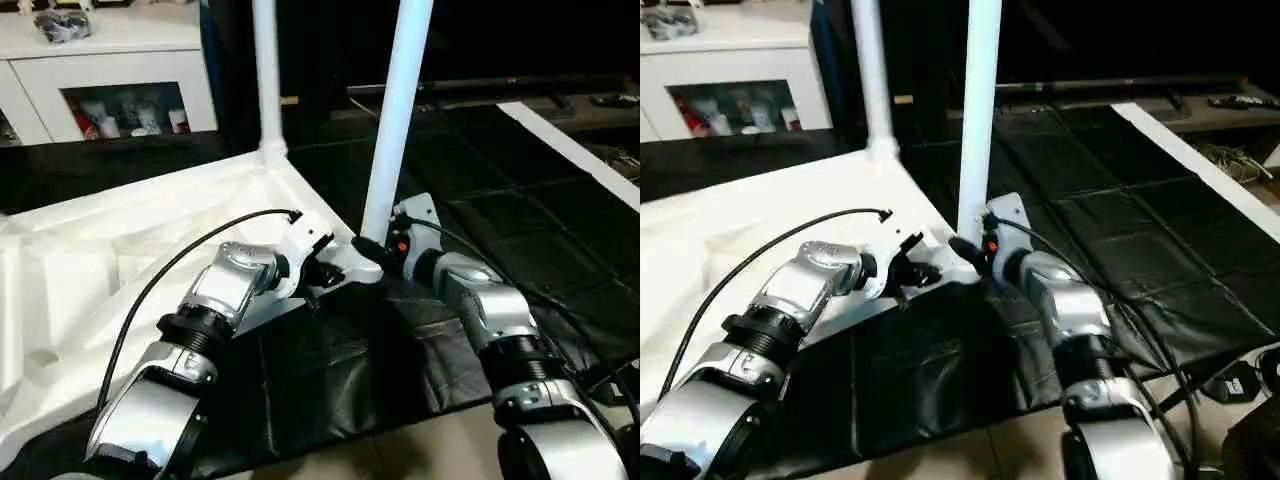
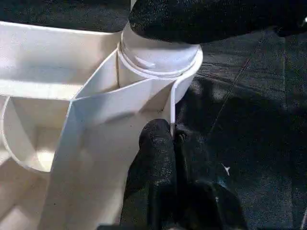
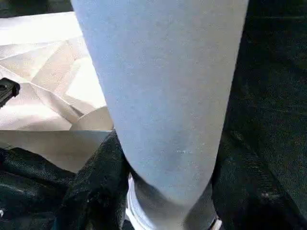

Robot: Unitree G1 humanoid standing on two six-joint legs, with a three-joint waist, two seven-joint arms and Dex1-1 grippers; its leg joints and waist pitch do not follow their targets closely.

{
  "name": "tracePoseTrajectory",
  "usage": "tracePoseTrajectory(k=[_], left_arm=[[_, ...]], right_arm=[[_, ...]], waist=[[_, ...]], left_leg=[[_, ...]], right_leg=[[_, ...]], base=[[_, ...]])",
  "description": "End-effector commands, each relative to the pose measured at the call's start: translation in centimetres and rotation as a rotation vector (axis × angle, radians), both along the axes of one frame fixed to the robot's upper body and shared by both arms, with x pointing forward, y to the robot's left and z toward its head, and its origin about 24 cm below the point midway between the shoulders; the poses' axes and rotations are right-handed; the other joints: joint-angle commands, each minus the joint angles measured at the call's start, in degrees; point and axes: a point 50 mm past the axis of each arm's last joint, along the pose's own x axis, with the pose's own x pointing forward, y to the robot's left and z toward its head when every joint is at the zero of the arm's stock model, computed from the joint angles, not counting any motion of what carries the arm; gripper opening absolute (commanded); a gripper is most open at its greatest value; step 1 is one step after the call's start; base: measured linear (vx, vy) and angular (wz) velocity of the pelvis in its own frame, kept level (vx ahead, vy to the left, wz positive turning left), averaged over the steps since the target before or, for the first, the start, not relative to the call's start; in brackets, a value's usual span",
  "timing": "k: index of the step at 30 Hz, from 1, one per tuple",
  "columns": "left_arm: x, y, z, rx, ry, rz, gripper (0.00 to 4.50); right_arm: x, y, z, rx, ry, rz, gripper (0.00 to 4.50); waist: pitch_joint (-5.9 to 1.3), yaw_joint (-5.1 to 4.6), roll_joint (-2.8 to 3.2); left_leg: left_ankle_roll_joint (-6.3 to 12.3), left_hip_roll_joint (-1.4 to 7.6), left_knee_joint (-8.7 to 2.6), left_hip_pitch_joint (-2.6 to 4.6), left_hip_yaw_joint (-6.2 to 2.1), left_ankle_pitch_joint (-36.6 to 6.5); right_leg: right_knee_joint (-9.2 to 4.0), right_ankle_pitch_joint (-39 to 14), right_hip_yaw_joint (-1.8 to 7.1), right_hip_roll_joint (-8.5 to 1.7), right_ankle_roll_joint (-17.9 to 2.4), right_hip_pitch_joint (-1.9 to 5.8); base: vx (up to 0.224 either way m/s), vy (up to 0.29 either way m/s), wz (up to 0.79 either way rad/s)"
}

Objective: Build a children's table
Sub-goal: Rotate leg to tighten

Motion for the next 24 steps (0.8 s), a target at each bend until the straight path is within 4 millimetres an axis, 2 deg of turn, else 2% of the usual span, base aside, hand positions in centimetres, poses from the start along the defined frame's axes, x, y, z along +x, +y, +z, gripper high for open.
tracePoseTrajectory(k=[1,3,7,9,10,11,15,17,20,21,24], left_arm=[[-0.8,-3.6,1.3,-0.104,-0.018,-0.144,0.0],[-0.8,-3.0,1.2,-0.093,-0.019,-0.153,0.0],[-0.8,-1.7,1.0,-0.055,-0.035,-0.184,0.0],[-0.9,-0.6,0.9,-0.02,-0.046,-0.239,0.0],[-0.9,-0.6,0.9,-0.018,-0.046,-0.242,0.0],[-1.1,0.1,1.0,-0.005,-0.039,-0.284,0.0],[-1.4,1.1,1.1,0.02,-0.029,-0.362,0.0],[-1.9,1.9,1.1,0.044,-0.014,-0.456,0.0],[-2.2,2.3,1.1,0.054,-0.002,-0.519,0.0],[-2.4,2.6,1.2,0.059,0.006,-0.559,0.0],[-2.9,3.2,1.3,0.073,0.032,-0.638,0.0]], right_arm=[[-1.9,4.6,-1.5,0.095,0.106,0.201,2.71],[-2.1,4.1,-1.6,0.099,0.105,0.214,2.74],[-2.5,2.6,-1.9,0.057,0.079,0.285,3.19],[-2.9,1.0,-1.8,0.044,0.069,0.358,3.22],[-2.9,0.9,-1.8,0.043,0.068,0.361,3.3],[-3.0,-0.5,-1.5,0.034,0.062,0.393,3.57],[-3.0,-2.6,-0.5,0.031,0.045,0.447,3.75],[-3.1,-3.9,0.6,0.037,0.03,0.524,4.07],[-3.3,-4.4,0.9,0.024,0.028,0.575,4.19],[-3.4,-4.6,0.9,0.006,0.027,0.604,4.43],[-3.8,-4.9,1.0,-0.013,0.038,0.678,4.43]], waist=[[-3.44,0.48,-0.02],[-3.39,0.56,-0.04],[-3.36,0.65,-0.02],[-3.31,0.76,-0.08],[-3.36,0.89,-0.07],[-3.32,1.03,0.02],[-3.25,1.57,-0.03],[-3.32,2.05,0.15],[-3.42,2.62,0.25],[-3.41,2.72,0.3],[-3.47,2.89,0.25]], left_leg=[[4.09,0.45,-3.3,-1.02,0.25,-7.9],[4.16,0.48,-3.35,-0.93,0.27,-8.38],[4.1,0.6,-3.4,-0.88,0.27,-8.9],[4.42,0.65,-3.44,-0.9,0.24,-9.33],[4.84,0.75,-3.42,-0.84,0.26,-9.43],[4.81,0.81,-3.44,-0.83,0.26,-9.24],[4.84,0.91,-3.37,-0.76,0.45,-9.28],[4.59,1.03,-3.33,-0.59,0.52,-9.26],[4.74,1.18,-3.27,-0.66,0.52,-8.19],[4.67,1.21,-3.26,-0.65,0.53,-8.24],[4.45,1.12,-3.2,-0.69,0.6,-7.95]], right_leg=[[-4.16,-14.11,2.54,-2.79,-10.91,3.76],[-4.29,-15.3,2.57,-2.84,-10.73,3.71],[-4.32,-15.46,2.62,-2.87,-10.56,3.68],[-4.35,-15.68,2.63,-2.9,-10.51,3.74],[-4.36,-15.36,2.69,-2.95,-10.57,3.77],[-4.28,-15.07,2.7,-2.99,-10.89,3.71],[-4.3,-15.62,2.7,-2.94,-11.33,3.63],[-4.19,-15.32,2.67,-2.86,-11.45,3.57],[-3.7,-12.38,2.68,-2.84,-12.32,3.65],[-3.68,-12.12,2.68,-2.91,-12.5,3.62],[-3.57,-11.81,2.68,-2.87,-12.78,3.7]], base=[[0.0,0.0,0.0],[0.0,0.0,0.0],[0.0,0.0,0.0],[0.0,0.0,0.0],[0.0,0.0,0.0],[0.0,0.0,0.0],[0.0,0.0,0.0],[0.0,0.0,0.0],[0.0,0.0,0.0],[0.0,0.0,0.0],[0.0,0.0,0.0]])
